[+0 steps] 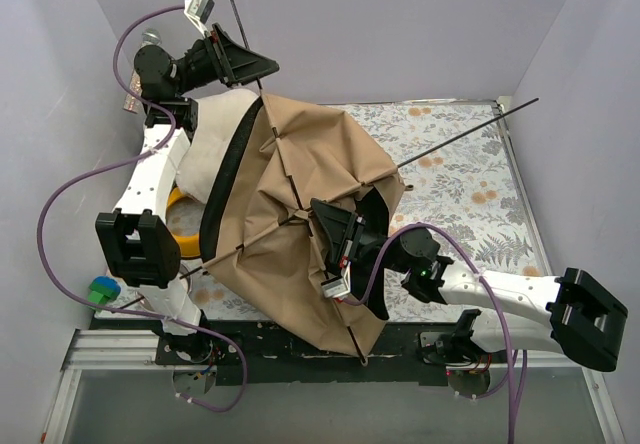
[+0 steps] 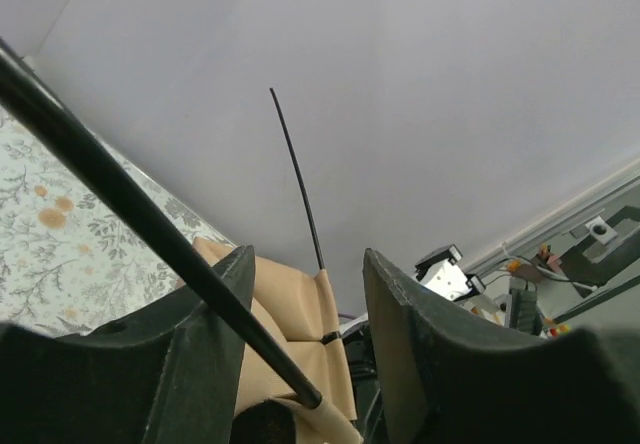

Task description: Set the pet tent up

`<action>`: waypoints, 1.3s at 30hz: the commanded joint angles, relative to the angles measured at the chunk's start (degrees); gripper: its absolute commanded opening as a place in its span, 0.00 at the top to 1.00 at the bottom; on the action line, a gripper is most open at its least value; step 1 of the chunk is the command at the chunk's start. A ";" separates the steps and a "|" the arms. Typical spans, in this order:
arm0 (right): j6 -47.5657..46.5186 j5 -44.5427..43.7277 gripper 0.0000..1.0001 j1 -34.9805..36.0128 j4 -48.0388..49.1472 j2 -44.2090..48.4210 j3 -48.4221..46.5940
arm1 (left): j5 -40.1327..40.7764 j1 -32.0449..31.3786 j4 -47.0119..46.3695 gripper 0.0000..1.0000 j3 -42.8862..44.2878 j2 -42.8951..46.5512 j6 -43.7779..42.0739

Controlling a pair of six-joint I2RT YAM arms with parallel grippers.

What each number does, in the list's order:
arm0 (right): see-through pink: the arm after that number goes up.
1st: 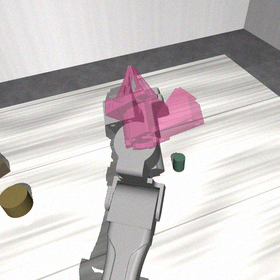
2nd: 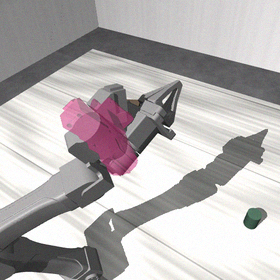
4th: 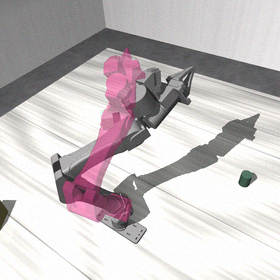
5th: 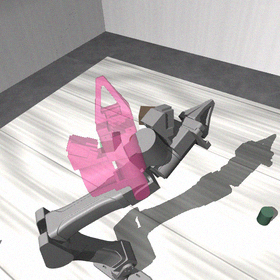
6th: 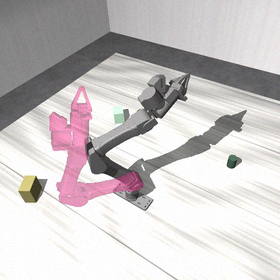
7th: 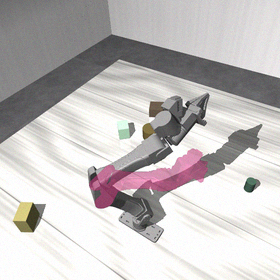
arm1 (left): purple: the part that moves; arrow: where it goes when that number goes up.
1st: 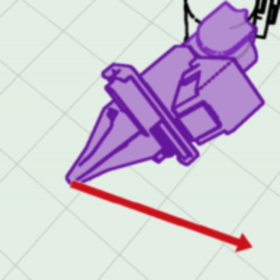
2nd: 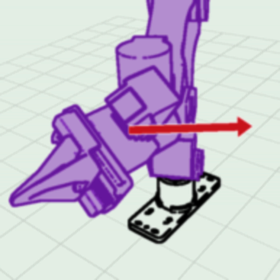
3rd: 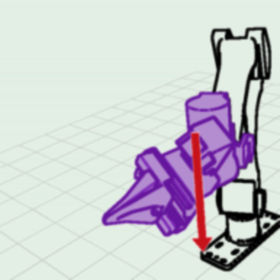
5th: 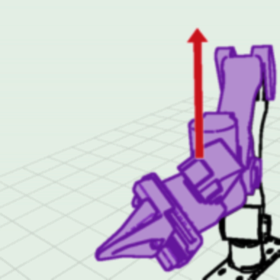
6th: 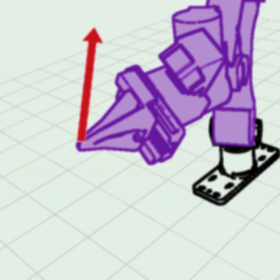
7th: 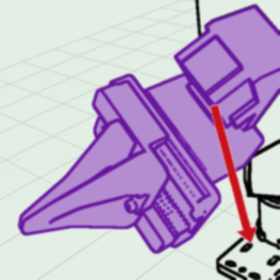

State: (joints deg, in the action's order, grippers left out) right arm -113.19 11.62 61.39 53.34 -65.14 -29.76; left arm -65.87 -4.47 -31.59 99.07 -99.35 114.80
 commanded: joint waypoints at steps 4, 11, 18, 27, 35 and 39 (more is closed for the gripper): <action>-9.33 -4.14 0.91 0.49 11.77 -1.30 -3.37 | -3.31 0.16 -4.35 0.40 -2.36 3.45 2.71; -9.95 -4.15 0.91 0.49 11.43 0.72 -2.41 | 0.21 0.25 4.86 0.06 -15.83 10.75 -4.75; -9.77 -3.18 0.91 0.40 11.43 1.86 -1.44 | 4.16 -0.54 16.46 0.06 -15.66 11.99 -13.36; -9.07 -4.67 0.89 0.40 8.88 3.18 -0.74 | -1.45 -3.52 1.81 0.83 -14.34 12.07 -5.65; -6.61 -19.86 0.29 0.40 2.13 3.79 -5.48 | -0.94 -3.44 -4.29 1.00 -5.04 9.97 -9.66; -4.07 -23.48 0.17 0.49 -9.80 10.37 -4.87 | 0.83 -3.26 -1.29 1.00 0.85 6.73 -14.78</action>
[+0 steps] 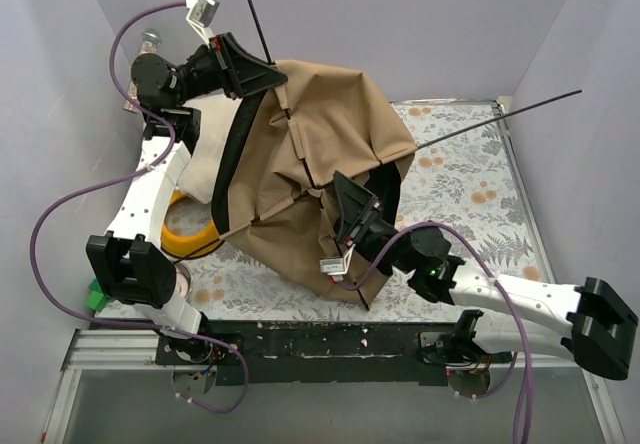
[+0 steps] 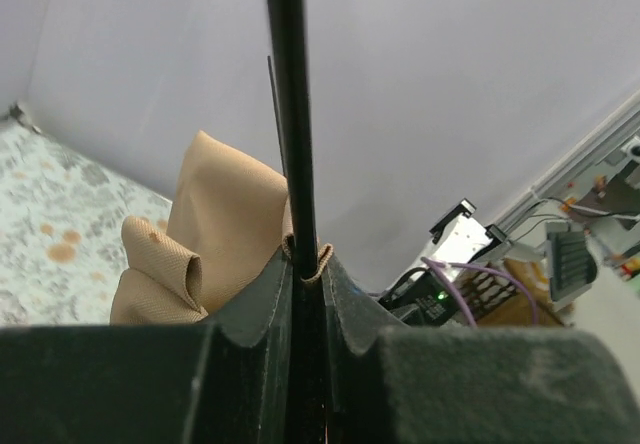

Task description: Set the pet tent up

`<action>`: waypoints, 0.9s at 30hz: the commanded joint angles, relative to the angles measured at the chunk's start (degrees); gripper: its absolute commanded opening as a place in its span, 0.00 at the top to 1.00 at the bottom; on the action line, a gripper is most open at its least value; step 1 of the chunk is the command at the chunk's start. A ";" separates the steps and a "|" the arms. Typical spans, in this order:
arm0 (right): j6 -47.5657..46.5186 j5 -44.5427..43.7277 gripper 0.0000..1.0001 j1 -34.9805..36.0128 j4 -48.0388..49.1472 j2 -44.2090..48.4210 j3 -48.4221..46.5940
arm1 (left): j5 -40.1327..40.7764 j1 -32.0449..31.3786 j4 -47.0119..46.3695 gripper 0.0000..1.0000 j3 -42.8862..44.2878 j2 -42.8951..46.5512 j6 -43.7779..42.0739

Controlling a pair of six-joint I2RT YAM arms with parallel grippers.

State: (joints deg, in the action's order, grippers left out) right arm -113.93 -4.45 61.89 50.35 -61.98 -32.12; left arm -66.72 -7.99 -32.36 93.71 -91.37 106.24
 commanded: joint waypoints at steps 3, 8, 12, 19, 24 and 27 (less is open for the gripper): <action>-1.74 -7.94 0.14 -0.10 -15.69 12.74 -1.37 | 1.06 0.34 0.45 1.00 10.69 -3.89 -8.23; 8.60 -11.29 0.12 -0.10 -32.73 18.64 -6.09 | 1.24 0.43 1.51 1.00 19.39 -8.20 -10.43; 28.79 -4.54 0.13 0.07 -53.62 19.01 -21.96 | 0.80 0.17 0.64 1.00 24.32 -11.01 -11.84; 64.23 -2.50 0.17 0.07 -71.86 -1.35 -60.37 | -2.36 -2.20 -3.31 1.00 30.04 -13.39 -14.30; 71.64 -1.88 0.15 -0.01 -74.26 -9.12 -74.13 | -7.62 -5.28 -7.98 1.00 29.25 -12.34 -17.54; 72.97 -1.35 0.14 -0.27 -73.72 -10.97 -77.56 | -11.93 -7.74 -10.43 1.00 25.22 -10.41 -20.10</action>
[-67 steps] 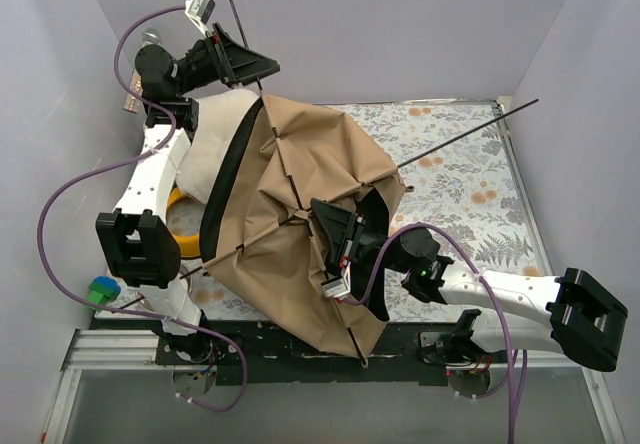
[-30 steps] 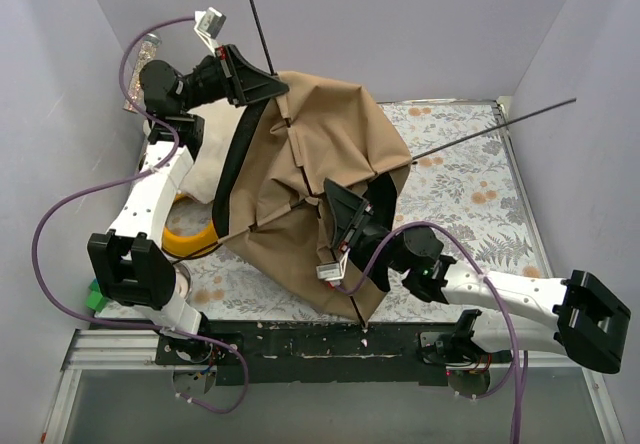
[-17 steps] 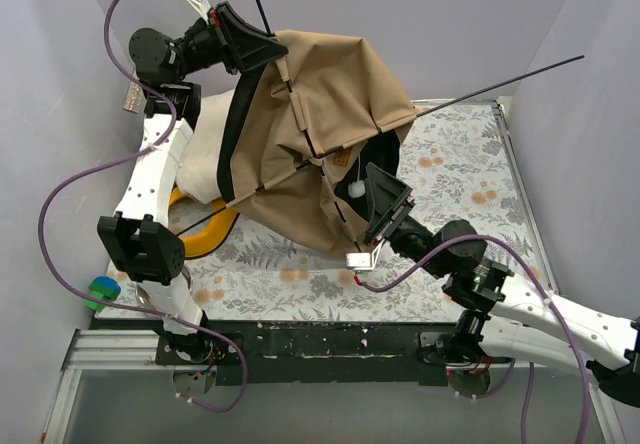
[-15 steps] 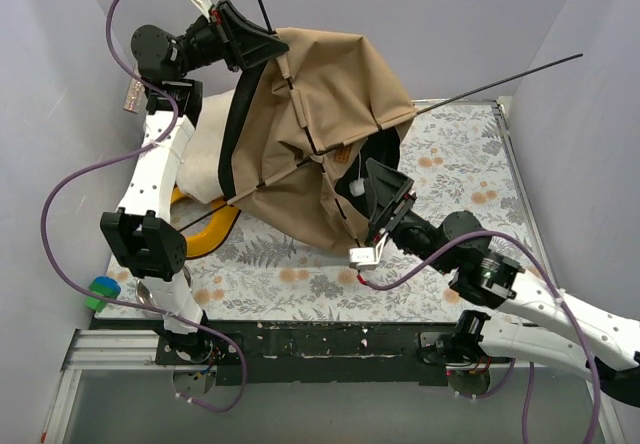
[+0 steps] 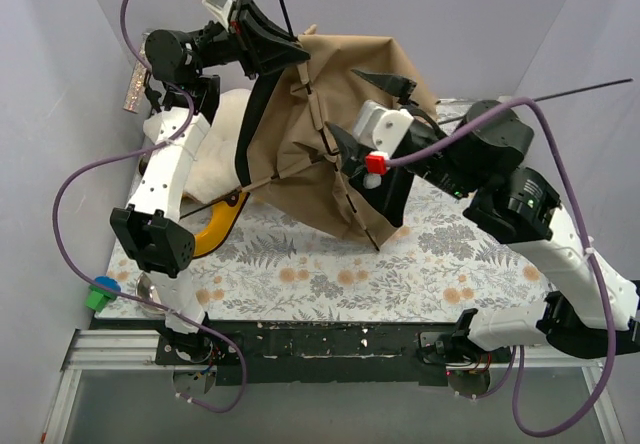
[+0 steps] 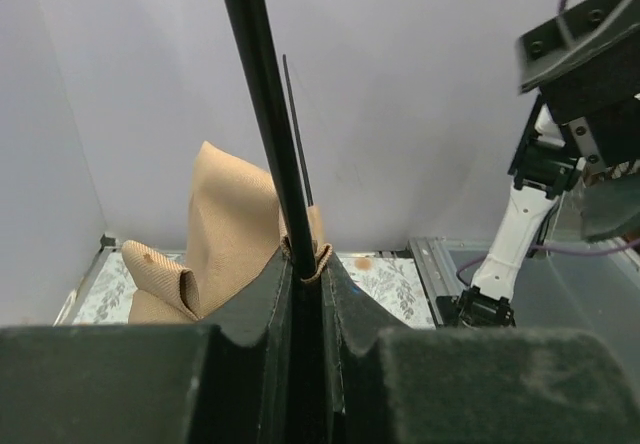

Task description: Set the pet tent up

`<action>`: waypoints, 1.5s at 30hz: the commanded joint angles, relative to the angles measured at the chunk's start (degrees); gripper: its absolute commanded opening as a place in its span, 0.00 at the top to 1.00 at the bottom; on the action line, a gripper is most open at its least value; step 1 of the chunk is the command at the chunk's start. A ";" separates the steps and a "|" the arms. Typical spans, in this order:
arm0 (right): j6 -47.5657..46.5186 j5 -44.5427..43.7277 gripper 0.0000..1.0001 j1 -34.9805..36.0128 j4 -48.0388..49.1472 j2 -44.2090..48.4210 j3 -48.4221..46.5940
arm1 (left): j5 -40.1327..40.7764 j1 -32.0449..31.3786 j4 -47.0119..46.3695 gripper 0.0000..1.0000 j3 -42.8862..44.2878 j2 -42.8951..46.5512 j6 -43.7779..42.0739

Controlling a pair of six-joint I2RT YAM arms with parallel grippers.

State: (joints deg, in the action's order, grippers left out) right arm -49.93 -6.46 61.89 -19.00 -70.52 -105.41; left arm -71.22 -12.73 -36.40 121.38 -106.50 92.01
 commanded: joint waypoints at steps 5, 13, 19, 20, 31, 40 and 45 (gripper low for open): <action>13.10 0.30 0.14 -1.68 -3.32 -3.31 -6.83 | -14.46 -6.86 -8.16 1.00 -11.94 11.21 -13.85; 13.56 1.27 0.14 -1.95 -4.02 -1.47 -6.32 | -20.45 -9.33 -14.48 1.00 -18.64 16.32 -19.94; 17.92 -8.66 0.12 -3.69 0.89 -1.11 -6.47 | -23.61 -9.42 -19.23 1.00 -20.48 17.81 -18.54; 20.46 -8.05 0.13 -4.84 0.81 -1.81 -7.44 | -23.96 -9.59 -20.28 1.00 -21.27 18.08 -18.27; 23.83 7.85 0.20 -7.74 -1.92 1.70 5.01 | -29.40 -11.43 -31.25 1.00 -29.52 21.76 -14.32; 41.39 13.30 0.20 -12.58 -8.85 -2.17 -2.61 | -30.38 -13.81 -38.11 1.00 -38.58 26.43 -11.68; 40.71 18.50 0.25 -12.76 -8.33 2.05 6.60 | -30.47 -14.25 -45.50 1.00 -43.15 28.18 -9.74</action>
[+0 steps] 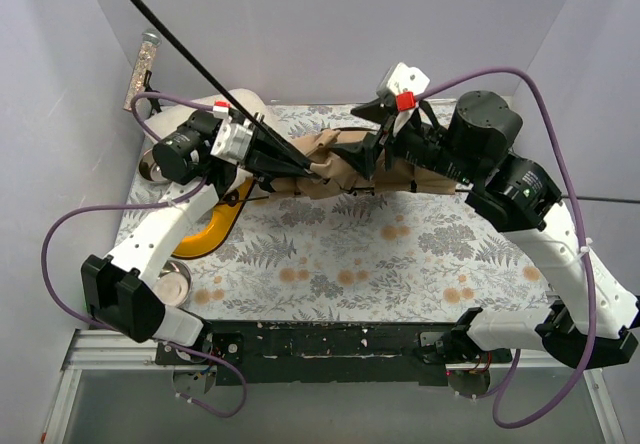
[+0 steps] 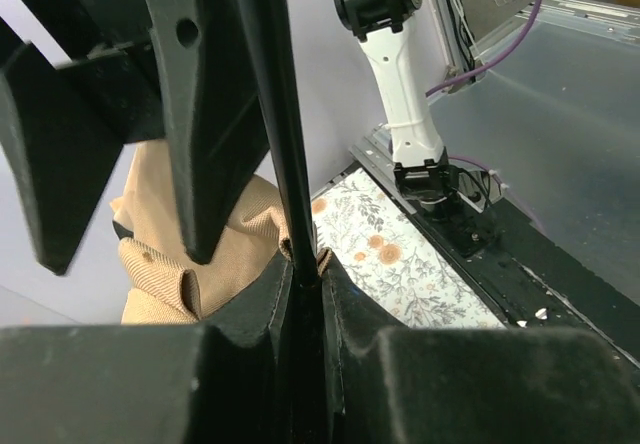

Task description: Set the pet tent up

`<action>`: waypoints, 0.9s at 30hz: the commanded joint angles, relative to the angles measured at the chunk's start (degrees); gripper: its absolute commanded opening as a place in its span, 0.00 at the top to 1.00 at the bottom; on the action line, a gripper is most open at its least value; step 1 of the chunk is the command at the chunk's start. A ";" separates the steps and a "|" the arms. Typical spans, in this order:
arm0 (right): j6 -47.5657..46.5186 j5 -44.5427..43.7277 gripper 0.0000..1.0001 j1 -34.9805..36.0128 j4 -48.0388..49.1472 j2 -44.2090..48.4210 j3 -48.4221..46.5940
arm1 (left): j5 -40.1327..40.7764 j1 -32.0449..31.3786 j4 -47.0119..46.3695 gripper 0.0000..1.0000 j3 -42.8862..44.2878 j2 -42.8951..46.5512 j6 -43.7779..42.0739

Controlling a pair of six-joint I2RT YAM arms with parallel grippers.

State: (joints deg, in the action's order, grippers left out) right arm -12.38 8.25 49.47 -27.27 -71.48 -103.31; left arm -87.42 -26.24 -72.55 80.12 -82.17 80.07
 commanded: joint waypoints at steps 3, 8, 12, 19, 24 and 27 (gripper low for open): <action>-0.53 6.60 0.28 -0.34 0.72 4.77 8.02 | -14.27 -1.01 -11.37 1.00 -3.21 4.56 3.16; -0.01 11.17 0.28 -0.34 1.95 4.34 9.97 | -14.27 -2.23 -13.23 1.00 -5.14 5.44 3.95; 1.13 14.50 0.32 -0.34 2.04 2.93 10.05 | -14.36 -3.11 -13.66 1.00 -5.85 5.97 3.95; 3.76 16.00 0.63 -0.69 3.01 1.96 10.58 | -14.36 -3.29 -12.80 1.00 -7.34 6.94 3.86; 5.26 13.29 0.99 -1.31 3.88 2.40 9.44 | -13.40 -1.89 -2.98 0.84 -7.61 7.90 2.28; 5.96 10.30 0.99 -2.80 3.71 2.75 8.30 | -9.19 2.49 8.17 0.47 -8.14 9.66 -0.26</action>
State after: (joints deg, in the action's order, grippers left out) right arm -8.64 22.24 48.36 -25.52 -69.69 -92.86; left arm -88.40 -27.92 -73.58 72.29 -76.95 82.35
